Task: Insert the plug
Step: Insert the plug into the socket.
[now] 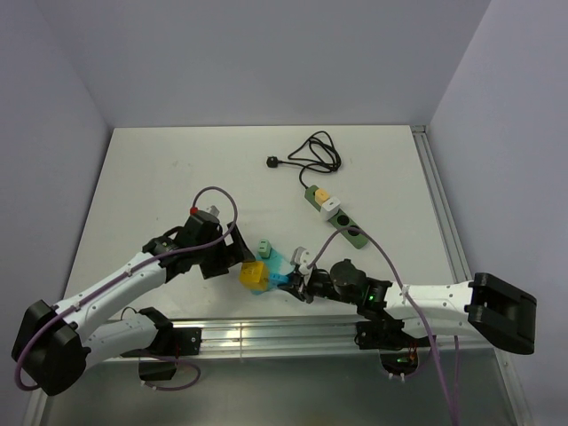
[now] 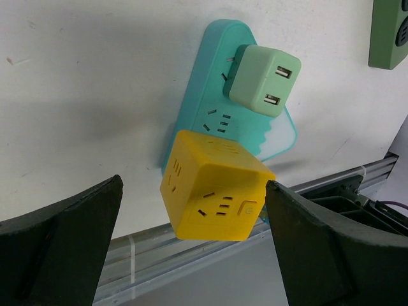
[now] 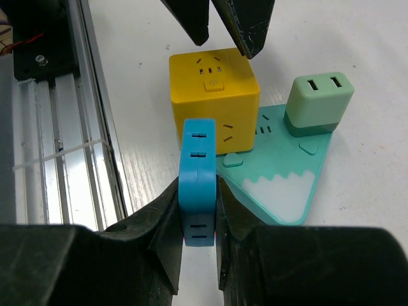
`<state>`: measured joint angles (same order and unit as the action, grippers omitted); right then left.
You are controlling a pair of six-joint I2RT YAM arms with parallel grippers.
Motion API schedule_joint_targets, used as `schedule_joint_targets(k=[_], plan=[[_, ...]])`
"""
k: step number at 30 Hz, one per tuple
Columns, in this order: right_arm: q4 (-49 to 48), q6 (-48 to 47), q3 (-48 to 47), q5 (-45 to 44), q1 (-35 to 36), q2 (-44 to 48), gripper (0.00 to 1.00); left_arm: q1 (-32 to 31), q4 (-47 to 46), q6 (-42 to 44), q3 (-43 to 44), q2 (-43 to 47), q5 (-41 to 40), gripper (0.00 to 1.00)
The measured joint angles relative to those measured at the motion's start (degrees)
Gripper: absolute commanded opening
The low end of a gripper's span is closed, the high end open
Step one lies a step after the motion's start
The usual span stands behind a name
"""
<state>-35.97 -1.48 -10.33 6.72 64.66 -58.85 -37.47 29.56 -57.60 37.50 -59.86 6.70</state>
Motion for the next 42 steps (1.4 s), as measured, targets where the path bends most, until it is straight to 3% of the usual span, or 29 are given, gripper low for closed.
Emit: schedule_joint_targets(k=[42], plan=[[2.51, -1.2, -2.16, -4.55, 2.12, -2.78, 0.0, 0.33, -3.78, -0.02, -1.7, -1.2, 3.78, 1.0]])
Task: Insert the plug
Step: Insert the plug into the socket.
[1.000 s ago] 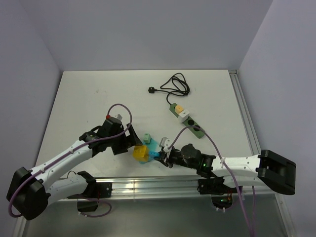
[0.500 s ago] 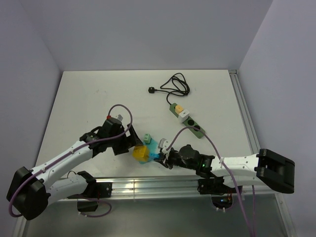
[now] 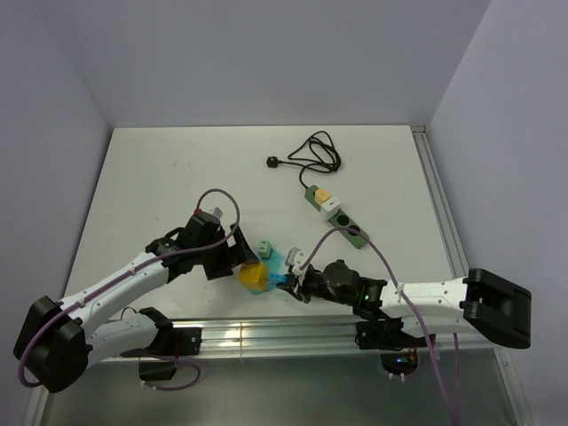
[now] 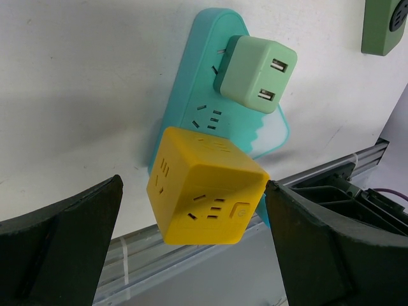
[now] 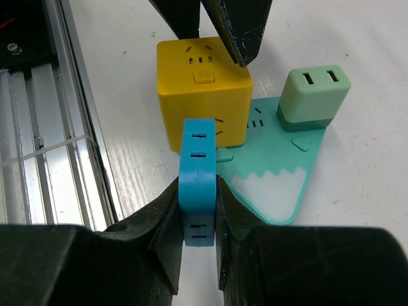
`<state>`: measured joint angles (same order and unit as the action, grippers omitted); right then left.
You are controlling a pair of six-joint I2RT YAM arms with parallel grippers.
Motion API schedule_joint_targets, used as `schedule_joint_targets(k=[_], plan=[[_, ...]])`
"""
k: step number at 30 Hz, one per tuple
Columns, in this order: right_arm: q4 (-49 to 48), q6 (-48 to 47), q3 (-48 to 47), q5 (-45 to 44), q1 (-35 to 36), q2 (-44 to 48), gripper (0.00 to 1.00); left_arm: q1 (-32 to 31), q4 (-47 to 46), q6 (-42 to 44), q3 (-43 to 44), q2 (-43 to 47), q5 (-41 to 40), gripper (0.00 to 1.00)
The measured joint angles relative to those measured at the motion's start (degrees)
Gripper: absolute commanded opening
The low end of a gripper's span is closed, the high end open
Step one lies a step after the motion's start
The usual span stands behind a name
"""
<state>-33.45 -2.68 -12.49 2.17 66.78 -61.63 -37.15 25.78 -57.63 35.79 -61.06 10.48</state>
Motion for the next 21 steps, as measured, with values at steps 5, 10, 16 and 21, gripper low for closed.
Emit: schedule_joint_targets(k=[5, 10, 16, 21], plan=[[0.02, 0.0, -0.07, 0.26, 0.0, -0.33, 0.0, 0.0, -0.15, 0.0, 0.0, -0.2, 0.26, 1.0], [0.02, 0.0, -0.31, 0.46, 0.11, -0.81, 0.0, 0.0, -1.2, -0.04, -0.02, -0.35, 0.9, 0.99], [0.04, 0.02, -0.61, 0.33, 0.48, -1.27, 0.0, 0.04, -4.0, -0.31, -1.81, -0.52, 2.78, 1.0], [-0.02, 0.04, -1.03, 0.0, 0.74, -2.05, 0.0, 0.22, -8.52, -1.79, -5.01, -1.14, 5.4, 1.0]])
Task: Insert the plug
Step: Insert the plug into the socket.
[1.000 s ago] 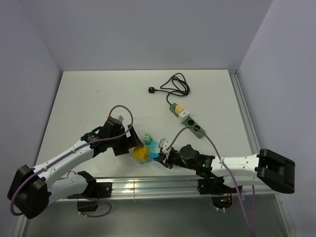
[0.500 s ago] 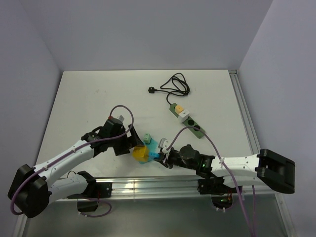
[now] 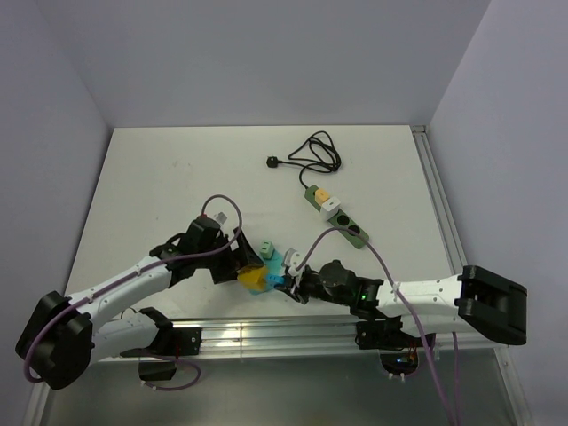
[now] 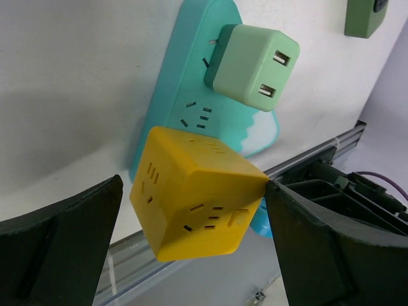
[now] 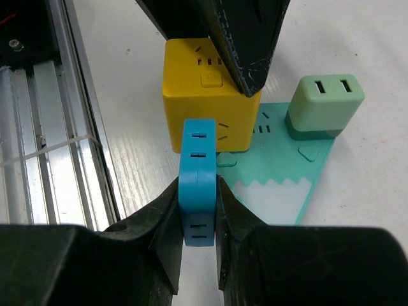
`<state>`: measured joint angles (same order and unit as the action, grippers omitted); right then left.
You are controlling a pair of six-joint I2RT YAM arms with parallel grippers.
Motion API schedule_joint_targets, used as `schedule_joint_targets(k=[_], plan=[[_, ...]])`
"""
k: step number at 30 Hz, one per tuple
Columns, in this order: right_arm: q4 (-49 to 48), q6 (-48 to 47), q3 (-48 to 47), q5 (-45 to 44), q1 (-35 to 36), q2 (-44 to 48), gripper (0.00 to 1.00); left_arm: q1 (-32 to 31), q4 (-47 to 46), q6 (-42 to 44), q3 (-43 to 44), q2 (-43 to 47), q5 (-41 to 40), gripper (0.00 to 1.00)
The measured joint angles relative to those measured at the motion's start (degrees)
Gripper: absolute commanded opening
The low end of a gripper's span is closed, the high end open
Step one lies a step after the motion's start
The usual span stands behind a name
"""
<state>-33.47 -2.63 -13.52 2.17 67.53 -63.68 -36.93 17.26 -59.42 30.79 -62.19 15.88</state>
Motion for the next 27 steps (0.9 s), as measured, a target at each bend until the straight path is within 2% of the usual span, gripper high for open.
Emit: schedule_joint_targets(k=[9, 20, 27], plan=[[-1.99, 0.22, -0.85, -2.4, 1.66, -2.47, 0.0, 0.11, -5.7, -0.42, -2.16, -2.21, 2.89, 0.98], [-3.67, 1.73, -0.85, -14.1, 8.13, -3.96, 0.0, 0.37, -11.74, -2.29, -5.73, -1.05, 3.32, 0.92], [-6.43, 1.73, -0.83, -16.37, 9.22, -6.03, 0.0, 0.66, -12.96, -2.12, -6.34, -0.72, 3.34, 0.88]])
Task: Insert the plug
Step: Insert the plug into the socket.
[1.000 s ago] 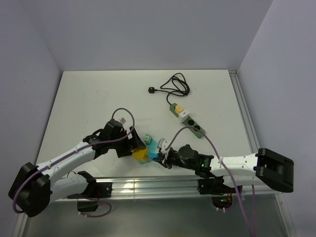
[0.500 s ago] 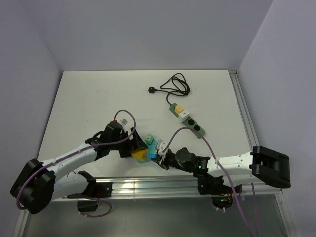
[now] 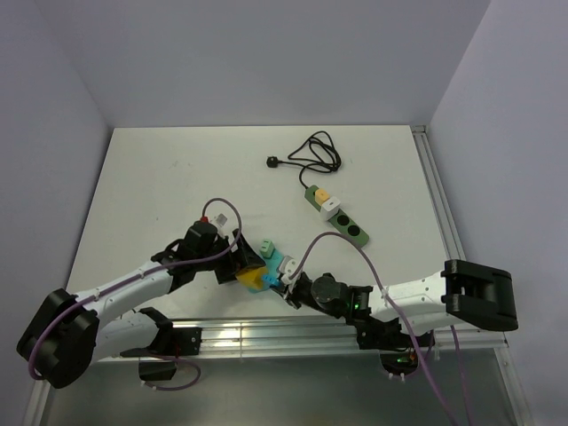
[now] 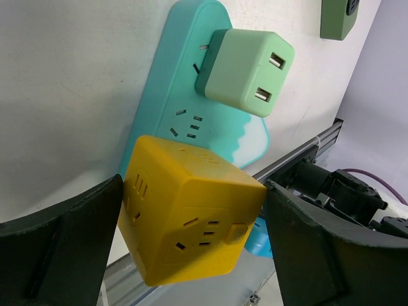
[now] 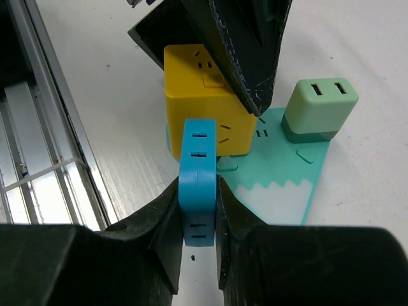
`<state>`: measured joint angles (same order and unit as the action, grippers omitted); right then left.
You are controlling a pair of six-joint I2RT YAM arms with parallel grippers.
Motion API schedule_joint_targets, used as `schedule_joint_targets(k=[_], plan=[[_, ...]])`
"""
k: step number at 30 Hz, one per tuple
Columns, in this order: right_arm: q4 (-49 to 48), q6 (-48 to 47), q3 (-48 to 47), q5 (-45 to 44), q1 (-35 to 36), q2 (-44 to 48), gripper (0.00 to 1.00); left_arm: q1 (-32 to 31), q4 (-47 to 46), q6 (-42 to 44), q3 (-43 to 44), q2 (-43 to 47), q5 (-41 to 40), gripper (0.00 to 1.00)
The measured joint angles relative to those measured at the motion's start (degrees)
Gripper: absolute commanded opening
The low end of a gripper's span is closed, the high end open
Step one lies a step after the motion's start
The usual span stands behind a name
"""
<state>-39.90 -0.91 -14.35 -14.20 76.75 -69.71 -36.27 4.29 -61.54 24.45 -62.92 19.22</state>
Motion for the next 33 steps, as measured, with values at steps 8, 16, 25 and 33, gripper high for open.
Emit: schedule_joint_targets(k=[8, 16, 25, 33], plan=[[-1.38, 0.0, 0.0, -0.13, -0.02, -1.25, 0.0, 0.28, -2.82, 1.14, -0.02, -1.64, 0.57, 0.84], [-3.06, 0.52, 0.0, 0.26, -0.24, -2.45, 0.0, 0.35, -3.78, 3.34, -0.02, -1.86, 0.52, 0.81], [-1.66, 3.67, 0.0, 7.5, -5.38, -0.98, 0.0, 0.35, -4.57, 4.98, -0.02, -1.84, 0.44, 0.76], [-3.02, 4.52, -0.55, 9.07, -6.54, -2.69, 0.0, 0.35, -7.48, 5.81, -0.79, -2.25, 0.15, 0.74]])
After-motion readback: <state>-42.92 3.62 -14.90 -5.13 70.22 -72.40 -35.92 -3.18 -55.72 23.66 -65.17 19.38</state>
